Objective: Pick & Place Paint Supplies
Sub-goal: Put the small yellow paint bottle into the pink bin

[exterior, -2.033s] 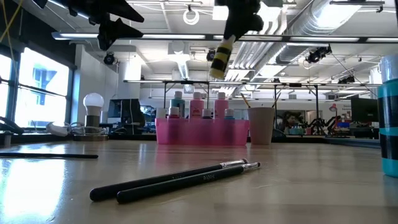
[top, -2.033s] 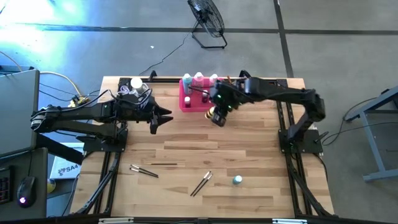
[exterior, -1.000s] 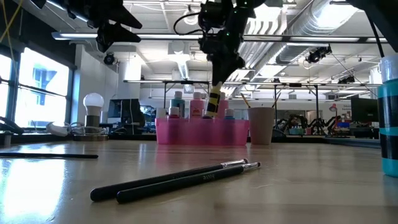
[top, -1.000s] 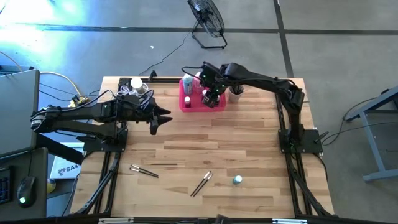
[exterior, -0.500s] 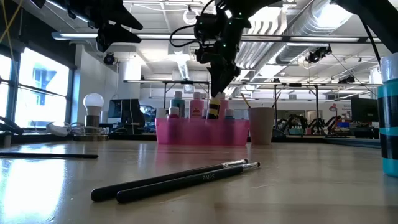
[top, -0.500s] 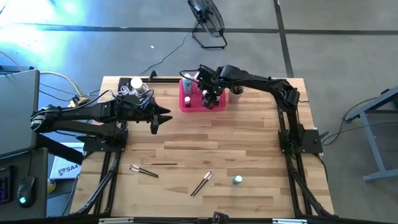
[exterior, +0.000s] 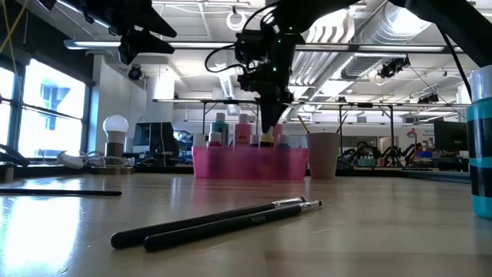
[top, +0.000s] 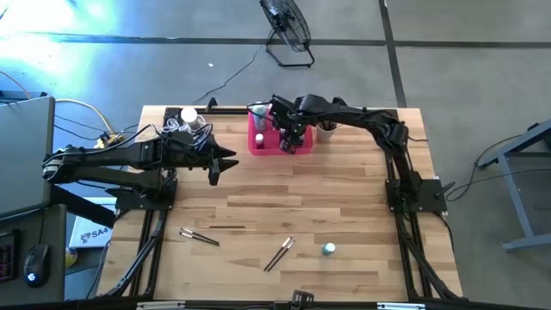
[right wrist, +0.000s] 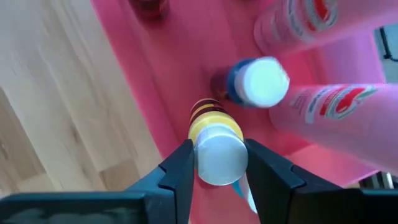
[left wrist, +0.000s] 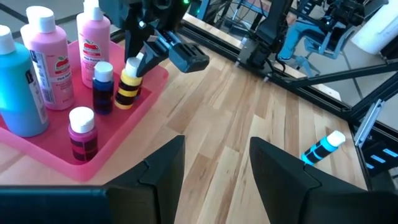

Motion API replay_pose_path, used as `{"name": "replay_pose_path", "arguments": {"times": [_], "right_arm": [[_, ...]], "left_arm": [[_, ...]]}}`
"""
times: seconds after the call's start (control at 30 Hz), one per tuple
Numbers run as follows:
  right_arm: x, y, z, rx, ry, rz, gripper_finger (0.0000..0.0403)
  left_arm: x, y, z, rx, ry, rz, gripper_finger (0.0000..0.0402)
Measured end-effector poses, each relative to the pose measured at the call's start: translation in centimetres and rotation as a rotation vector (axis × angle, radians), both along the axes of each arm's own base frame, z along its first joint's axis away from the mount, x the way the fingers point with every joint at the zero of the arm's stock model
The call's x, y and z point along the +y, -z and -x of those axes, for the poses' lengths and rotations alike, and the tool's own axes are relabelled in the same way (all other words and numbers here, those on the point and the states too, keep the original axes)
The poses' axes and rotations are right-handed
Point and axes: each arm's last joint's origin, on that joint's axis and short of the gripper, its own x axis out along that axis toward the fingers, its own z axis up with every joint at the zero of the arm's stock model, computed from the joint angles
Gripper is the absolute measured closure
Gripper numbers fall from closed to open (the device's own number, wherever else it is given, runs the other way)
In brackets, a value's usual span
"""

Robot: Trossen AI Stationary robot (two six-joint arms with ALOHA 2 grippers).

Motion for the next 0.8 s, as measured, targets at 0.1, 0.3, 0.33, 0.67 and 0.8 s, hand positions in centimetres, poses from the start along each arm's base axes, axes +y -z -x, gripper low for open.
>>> {"name": "replay_pose_path", "arguments": {"times": [0.1, 0.3, 0.33, 0.67, 0.8], "right_arm": [[-0.15, 0.21, 0.12, 0.015, -0.006, -0.006, 0.0285], [-0.20, 0.19, 0.08, 0.014, -0.012, 0.002, 0.0281], [-0.20, 0.19, 0.07, 0.012, -0.013, 0.000, 0.0281], [-0.17, 0.16, -0.07, -0.010, -0.021, -0.019, 0.0268], [-0.20, 0.17, -0.07, -0.007, -0.018, -0.012, 0.0264]], "left_arm": [[0.00, 0.00, 0.00, 0.000, -0.001, 0.000, 0.0224], [0.01, 0.00, 0.00, 0.000, -0.002, -0.001, 0.0224], [0.01, 0.00, 0.00, 0.000, -0.003, -0.001, 0.0224], [0.01, 0.04, 0.02, 0.005, -0.004, 0.000, 0.0224], [0.01, 0.05, 0.02, 0.005, -0.003, 0.000, 0.0224]]}}
